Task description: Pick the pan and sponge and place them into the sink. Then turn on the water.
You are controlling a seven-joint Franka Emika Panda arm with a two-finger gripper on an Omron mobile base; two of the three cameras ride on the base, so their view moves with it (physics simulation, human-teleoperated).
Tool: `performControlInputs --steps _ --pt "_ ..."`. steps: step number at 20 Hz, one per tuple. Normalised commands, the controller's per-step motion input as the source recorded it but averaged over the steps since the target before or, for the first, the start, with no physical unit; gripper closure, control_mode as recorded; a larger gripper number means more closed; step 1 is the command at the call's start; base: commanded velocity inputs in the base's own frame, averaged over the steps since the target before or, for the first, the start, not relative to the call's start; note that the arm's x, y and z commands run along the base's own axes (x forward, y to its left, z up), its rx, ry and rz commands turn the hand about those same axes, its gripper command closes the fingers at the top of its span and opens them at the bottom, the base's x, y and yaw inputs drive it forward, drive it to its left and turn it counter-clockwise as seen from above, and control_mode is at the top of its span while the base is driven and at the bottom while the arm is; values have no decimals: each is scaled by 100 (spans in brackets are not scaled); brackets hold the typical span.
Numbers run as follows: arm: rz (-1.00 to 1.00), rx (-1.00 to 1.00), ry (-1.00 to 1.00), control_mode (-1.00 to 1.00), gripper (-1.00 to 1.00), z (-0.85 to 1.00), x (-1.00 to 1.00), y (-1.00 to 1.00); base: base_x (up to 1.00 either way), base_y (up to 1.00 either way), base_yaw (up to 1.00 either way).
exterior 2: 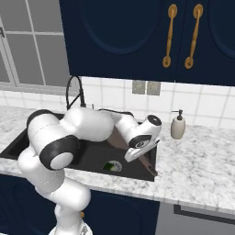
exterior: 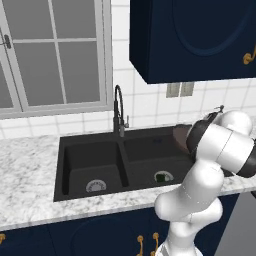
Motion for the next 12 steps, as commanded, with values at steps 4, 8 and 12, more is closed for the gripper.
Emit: performControlInputs --steps 4,8,12 --pt "27 -5 4 -100 100 0 21 47 0 0 0" --pt "23 -5 7 -100 100 -5 30 34 0 0 0" --pt "5 -6 7 -100 100 -17 35 18 0 0 0"
